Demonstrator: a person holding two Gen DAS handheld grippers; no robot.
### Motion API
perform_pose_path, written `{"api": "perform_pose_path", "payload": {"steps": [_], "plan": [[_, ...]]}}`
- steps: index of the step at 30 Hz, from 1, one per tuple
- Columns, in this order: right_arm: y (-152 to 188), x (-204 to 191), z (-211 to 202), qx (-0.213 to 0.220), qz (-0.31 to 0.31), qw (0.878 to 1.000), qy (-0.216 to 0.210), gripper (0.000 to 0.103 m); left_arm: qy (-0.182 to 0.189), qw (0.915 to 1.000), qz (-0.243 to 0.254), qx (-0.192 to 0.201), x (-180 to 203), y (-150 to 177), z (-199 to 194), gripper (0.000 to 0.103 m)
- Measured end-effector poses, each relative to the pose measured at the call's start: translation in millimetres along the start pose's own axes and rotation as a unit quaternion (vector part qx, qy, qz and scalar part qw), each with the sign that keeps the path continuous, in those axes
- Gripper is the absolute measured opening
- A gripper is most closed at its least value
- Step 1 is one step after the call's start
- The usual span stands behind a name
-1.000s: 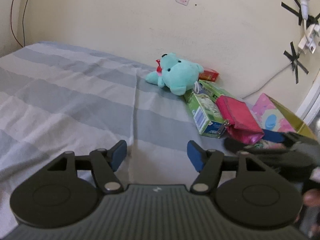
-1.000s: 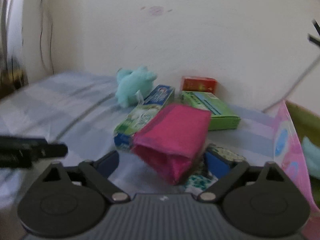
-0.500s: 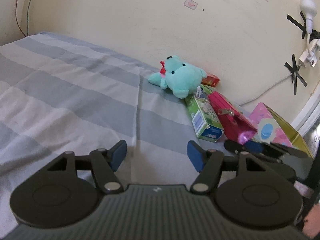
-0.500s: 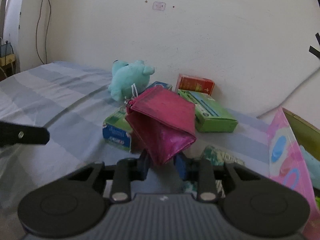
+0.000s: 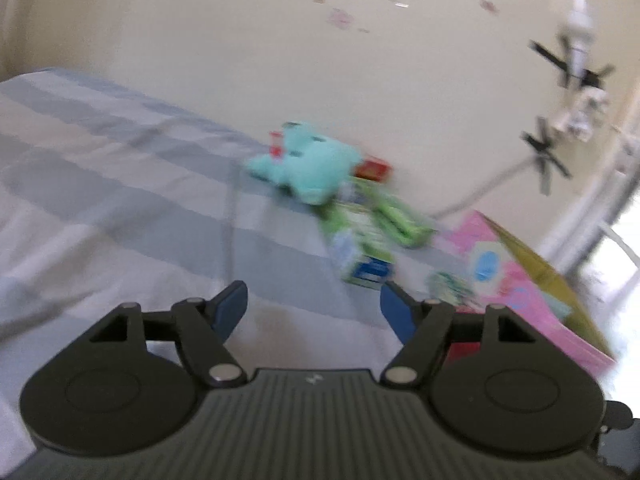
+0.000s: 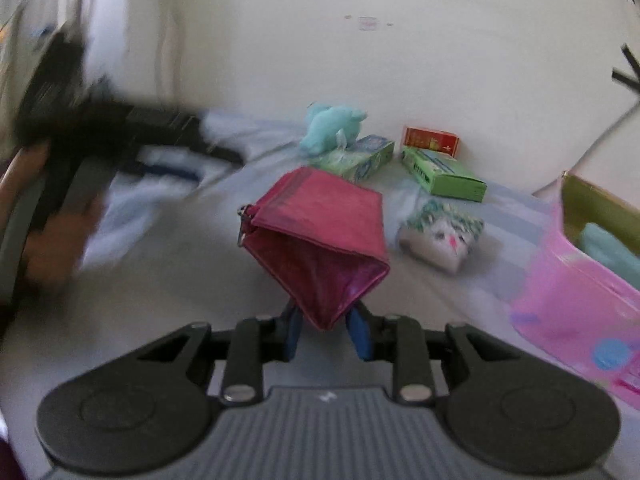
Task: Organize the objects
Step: 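Carry the pink pouch into the tin and open the right gripper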
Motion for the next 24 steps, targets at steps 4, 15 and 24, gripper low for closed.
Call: {"api": "perform_pose_path", "payload": {"steps": [4,15,24], "plan": [[24,9,-34,-0.006,-0.002,1.0,0.011,0.034,0.061,0.9973,0.035,-0.02,28,9,4,0.075],[27,24,-85,0.046,0.11,0.991,-0.056,0.042,0.154,0.9822,0.053,-0.094,89,42,-1,0.075],[24,18,-45,0.035,0.169,0.982,-0.077,0.025,0.142,0.9758,0.096,-0.136,115,71,5,0.057]]}}
Point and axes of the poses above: each gripper's, at about its wrist camera, not at the fingertips, and z roughly the way its jaws point, x to its right, y to its underside, the point moved 7 cm from there along z, roughly the way its jaws point, and after that the axes turned 3 degrees about x, right-handed, at the moved point
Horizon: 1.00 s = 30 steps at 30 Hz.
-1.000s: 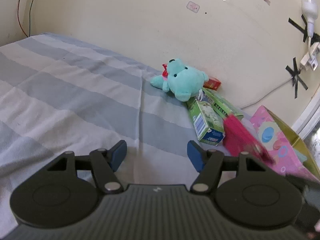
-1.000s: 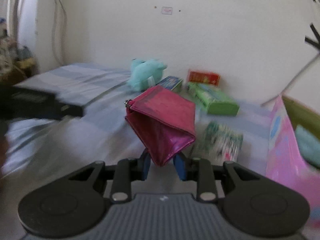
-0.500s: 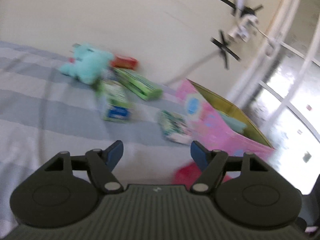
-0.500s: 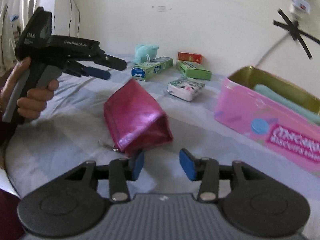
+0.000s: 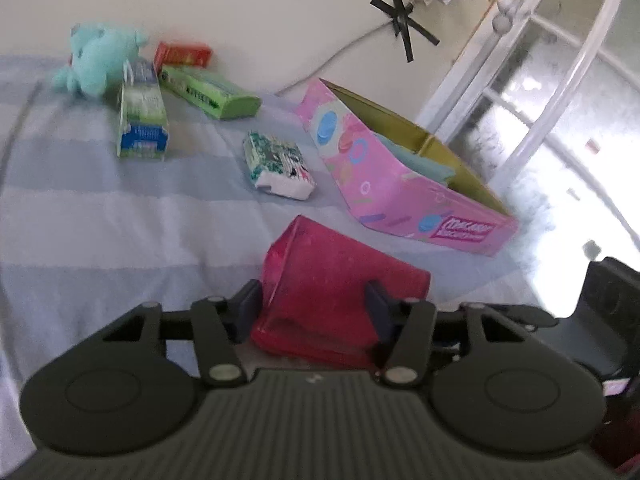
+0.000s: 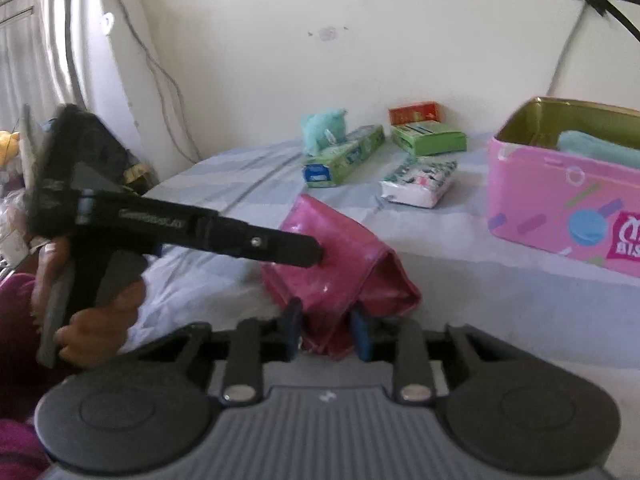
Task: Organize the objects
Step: 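Carry the pink pouch into the tin and open the right gripper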
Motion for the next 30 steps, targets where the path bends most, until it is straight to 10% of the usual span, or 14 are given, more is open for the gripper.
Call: {"api": "perform_pose_path", "payload": {"steps": [12,21,30], "plan": [[-82,72,-84,0.171,-0.022,0.98,0.1,0.025,0.025,0.992,0.091,0.084,112,-105,54,0.057],[-85,153,-50,0.129,0.041,0.978,0.156,0.026,-0.021,0.9967,0.075,0.021,121,-115,148,0.055],[-74,174,-44,0.154,0.084,0.965,0.193,0.047,-0.064,0.9945,0.077,0.031,109,-116,131,0.057]]}}
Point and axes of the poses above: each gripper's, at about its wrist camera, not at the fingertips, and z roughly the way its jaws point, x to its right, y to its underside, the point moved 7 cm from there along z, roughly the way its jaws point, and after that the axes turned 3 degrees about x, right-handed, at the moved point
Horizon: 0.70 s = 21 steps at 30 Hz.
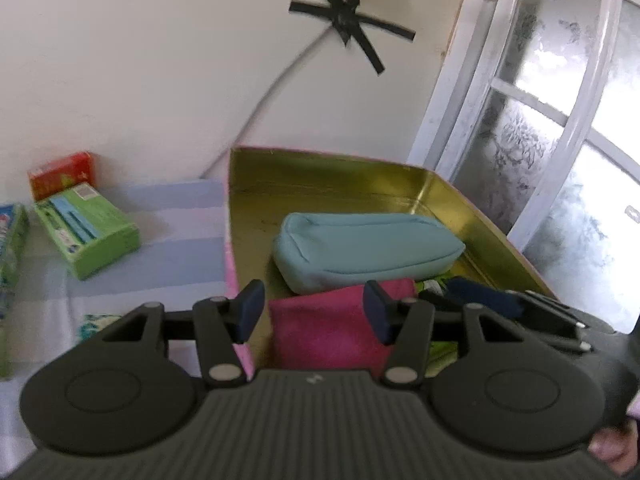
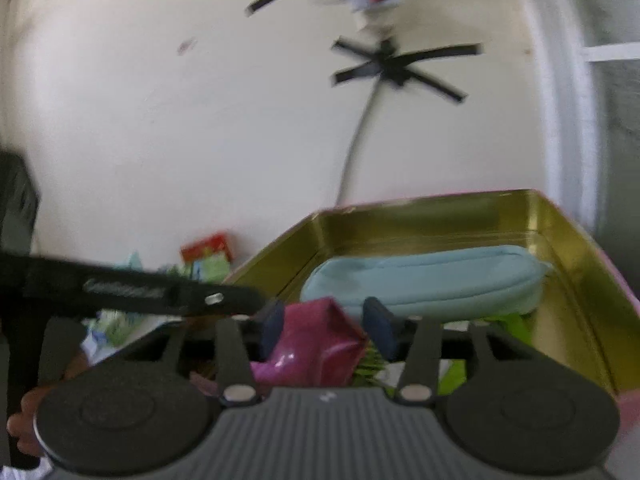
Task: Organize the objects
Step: 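Carry the pink pouch into the tin and open the right gripper, then grasp the teal plush toy with the right gripper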
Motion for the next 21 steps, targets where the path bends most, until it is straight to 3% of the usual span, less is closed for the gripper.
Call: {"api": "perform_pose_path", "payload": {"steps": [3,6,11,16,21], "plan": [[2,16,-17,0.028,0.039,0.999,0.018,0.048,0.0,0.9994,-0.007,0.035,-14,-2,-31,0.059],[0,15,-27,0.041,0.055,0.998,0.005,0.048,-0.02,0.9981,-0.03,0.049,-45,11,-61,0.059],[0,-30,-27,0.04,0.016,0.998,-0.036,0.048,-0.122,0.9907,-0.043,0.042,-122,45,-94,0.059],[15,-105,4,-0.019,-0.029,0.994,-0.104,0.048,-0.245,0.967,-0.062,0.031,-215,70,-118,0.059],[33,-185,54,-0.088,-0.073,0.982,-0.152,0.048,-0.347,0.9331,-0.077,0.056,-292,69,-141,0.059]]}}
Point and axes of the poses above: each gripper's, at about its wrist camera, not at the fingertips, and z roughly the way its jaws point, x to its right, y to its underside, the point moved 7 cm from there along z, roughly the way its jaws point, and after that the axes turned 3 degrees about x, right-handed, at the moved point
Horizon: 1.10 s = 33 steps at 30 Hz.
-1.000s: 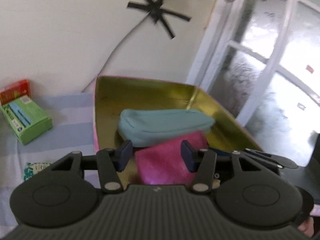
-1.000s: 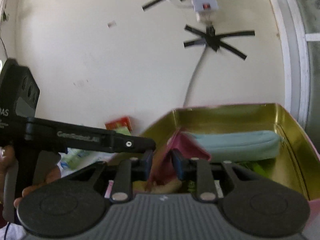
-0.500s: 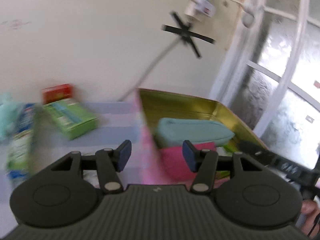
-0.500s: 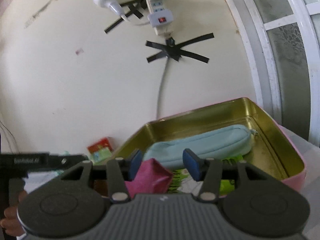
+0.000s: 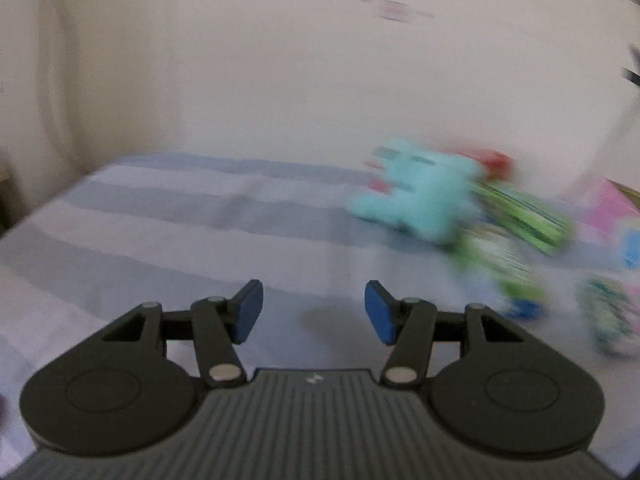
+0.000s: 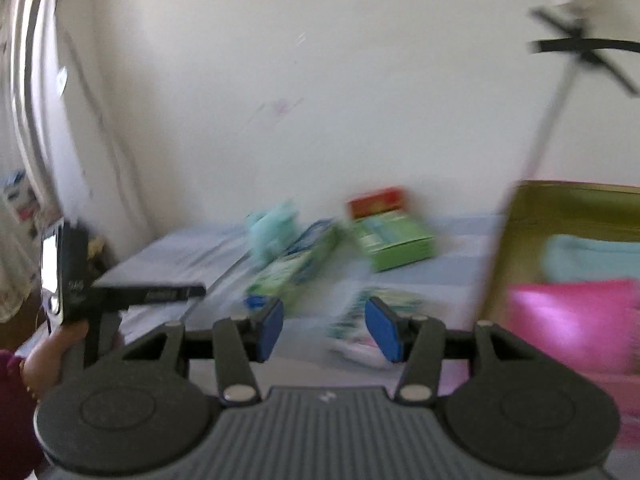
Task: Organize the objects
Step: 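Grasp the teal plush toy with the right gripper, then carry the teal plush toy into the tin and open the right gripper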
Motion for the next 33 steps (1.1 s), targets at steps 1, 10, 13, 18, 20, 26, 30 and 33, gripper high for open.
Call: {"api": "perform_pose_path", "payload": {"steps": [1,10,13,18,20,26,30,33], "plan": [[-4,-10,14,-0.008,-0.006,1.0,-0.007,0.048,-0.006,0.9998,-0.016,0.005,-11,0,4,0.059],[-64,-40,171,-0.023,0.02,1.0,-0.007,0.058,0.048,0.9897,-0.133,-0.02,-42,1,19,0.058],[-66,-30,214,-0.055,0.053,0.997,-0.01,0.074,0.053,0.9889,-0.137,-0.024,-42,-1,17,0.059],[-53,-49,226,-0.088,0.041,0.994,-0.042,0.042,0.073,0.9787,-0.192,0.008,-60,-6,2,0.059],[-50,-62,206,-0.088,0.039,0.993,-0.074,0.042,0.072,0.9742,-0.212,0.024,-70,-8,-5,0.061],[-9,-60,109,-0.148,0.078,0.97,-0.174,0.046,0.097,0.9625,-0.253,0.016,-81,-5,-3,0.061],[39,-31,35,-0.209,0.118,0.948,-0.21,0.05,0.18,0.9627,-0.202,-0.009,-43,-2,-2,0.06],[58,-2,-13,-0.193,0.118,0.958,-0.178,0.056,0.28,0.9489,-0.141,-0.032,2,4,-13,0.06]]}}
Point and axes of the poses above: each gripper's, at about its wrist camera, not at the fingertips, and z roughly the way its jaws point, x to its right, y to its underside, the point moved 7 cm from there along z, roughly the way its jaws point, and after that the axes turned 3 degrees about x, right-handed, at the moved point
